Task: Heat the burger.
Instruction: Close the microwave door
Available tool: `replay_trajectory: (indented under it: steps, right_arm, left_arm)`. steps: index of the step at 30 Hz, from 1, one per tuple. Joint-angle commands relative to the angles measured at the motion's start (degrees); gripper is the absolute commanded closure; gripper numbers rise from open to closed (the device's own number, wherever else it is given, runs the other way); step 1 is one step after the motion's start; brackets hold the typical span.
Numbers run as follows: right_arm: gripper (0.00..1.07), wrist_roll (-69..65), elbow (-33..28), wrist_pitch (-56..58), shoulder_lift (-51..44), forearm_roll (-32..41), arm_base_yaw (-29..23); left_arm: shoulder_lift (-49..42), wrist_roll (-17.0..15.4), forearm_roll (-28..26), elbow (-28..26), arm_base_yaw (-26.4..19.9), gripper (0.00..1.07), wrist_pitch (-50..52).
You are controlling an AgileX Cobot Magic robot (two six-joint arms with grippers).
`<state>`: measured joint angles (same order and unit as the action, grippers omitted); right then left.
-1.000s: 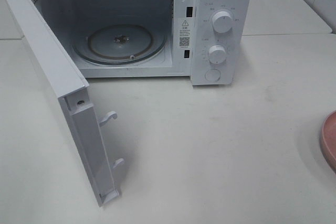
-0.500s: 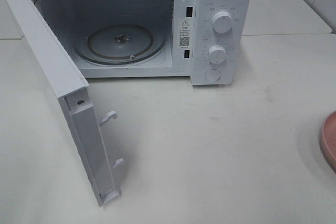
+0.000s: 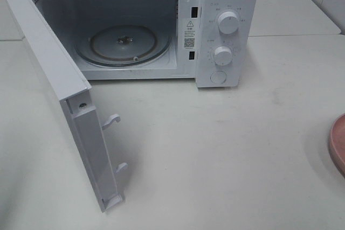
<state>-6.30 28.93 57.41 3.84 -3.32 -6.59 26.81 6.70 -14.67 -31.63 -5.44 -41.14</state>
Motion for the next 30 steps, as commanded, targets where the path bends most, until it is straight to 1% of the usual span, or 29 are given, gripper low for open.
replay_trajectory:
  steps: [1,2,3,4,5,6,7,8,9,10,12,13,15,18,19,20,21,22,23,24,25,26,27,28,29,30]
  right_arm:
    - [0.43,-0.52,-0.11,-0.46,-0.4,0.06,0.34]
    - [0.43,-0.52,-0.11,-0.46,-0.4,0.06,0.34]
    - [0.43,-0.52,-0.11,-0.46,-0.4,0.06,0.34]
    - [0.43,-0.52,-0.11,-0.46,-0.4,0.06,0.34]
    - [0.43,-0.52,-0.11,-0.46,-0.4,0.06,0.34]
    - [0.43,-0.52,-0.11,-0.46,-0.4,0.06,0.34]
    - [0.43,-0.52,-0.11,-0.46,-0.4,0.06,0.34]
    - [0.43,-0.52,-0.11,-0.46,-0.4,0.06,0.34]
    - [0.43,-0.52,-0.11,-0.46,-0.4,0.06,0.34]
    - [0.43,-0.52,-0.11,-0.46,-0.4,0.06,0.34]
    - [0.43,-0.52,-0.11,-0.46,-0.4,0.06,0.34]
    - [0.43,-0.52,-0.11,-0.46,-0.4,0.06,0.34]
    - [0.43,-0.52,-0.11,-0.46,-0.4,0.06,0.34]
    - [0.43,-0.52,-0.11,-0.46,-0.4,0.06,0.34]
    - [0.43,-0.52,-0.11,-0.46,-0.4,0.06,0.34]
    - [0.43,-0.52,-0.11,-0.46,-0.4,0.06,0.34]
    - [0.43,-0.52,-0.11,-0.46,-0.4,0.06,0.34]
    - [0.43,-0.52,-0.11,-0.46,-0.4,0.06,0.34]
    - [0.43,-0.52,-0.11,-0.46,-0.4,0.06,0.34]
    - [0.43,-0.52,-0.11,-0.46,-0.4,0.06,0.34]
    - [0.43,-0.52,-0.11,-0.46,-0.4,0.06,0.34]
    - [0.43,-0.52,-0.11,-0.46,-0.4,0.06,0.34]
    - [0.43,-0.52,-0.11,-0.46,-0.4,0.06,0.34]
    - [0.43,-0.52,-0.11,-0.46,-0.4,0.06,0.34]
    - [0.43,-0.52,-0.11,-0.46,-0.4,0.06,0.34]
    - [0.43,-0.52,-0.11,-0.46,-0.4,0.06,0.34]
  left_arm:
    - [5.79,0.74,-0.29,-0.34,-0.17,1.07,6.7]
    - [7.33,1.6,-0.29,-0.34,-0.17,1.07,7.85]
    - [7.33,1.6,-0.29,-0.34,-0.17,1.07,7.85]
    - [10.14,3.21,-0.29,-0.29,-0.17,1.07,10.2]
    - [10.14,3.21,-0.29,-0.29,-0.17,1.07,10.2]
    - [13.06,4.81,-0.29,0.0,-0.17,1.07,13.81]
    - [14.38,5.73,-0.46,0.4,-0.17,1.07,16.16]
    - [14.38,5.73,-0.46,0.4,-0.17,1.07,16.16]
    - [16.73,7.39,-1.32,1.43,-0.17,1.07,20.68]
    - [16.73,7.39,-1.32,1.43,-0.17,1.07,20.68]
    - [20.05,9.85,-3.38,3.84,-0.17,1.07,27.96]
    - [20.05,9.85,-3.38,3.84,-0.17,1.07,27.96]
    - [24.12,11.97,-4.35,7.56,-0.17,1.07,39.13]
    - [25.15,11.97,-4.35,8.59,-0.17,1.07,42.0]
    - [26.81,11.92,-4.3,10.66,-0.17,1.07,47.27]
    - [27.56,11.75,-4.3,11.57,-0.17,1.07,49.85]
    - [27.56,11.75,-4.3,11.57,-0.17,1.07,49.85]
    - [29.22,11.29,-3.38,14.04,-0.17,1.07,56.61]
    - [30.08,10.83,-2.29,14.95,-0.17,1.07,60.05]
    - [30.08,10.83,-2.29,14.95,-0.17,1.07,60.05]
    - [31.68,8.08,0.92,17.13,-0.17,1.07,66.18]
    - [31.68,8.08,0.92,17.13,-0.17,1.07,66.18]
    - [33.86,3.38,6.65,18.79,-0.17,1.07,72.54]
    - [34.89,1.38,9.28,19.14,-0.17,1.07,74.6]
    - [34.89,1.38,9.28,19.14,-0.17,1.07,74.6]
    - [37.59,-2.75,15.81,19.14,-0.17,1.07,76.38]
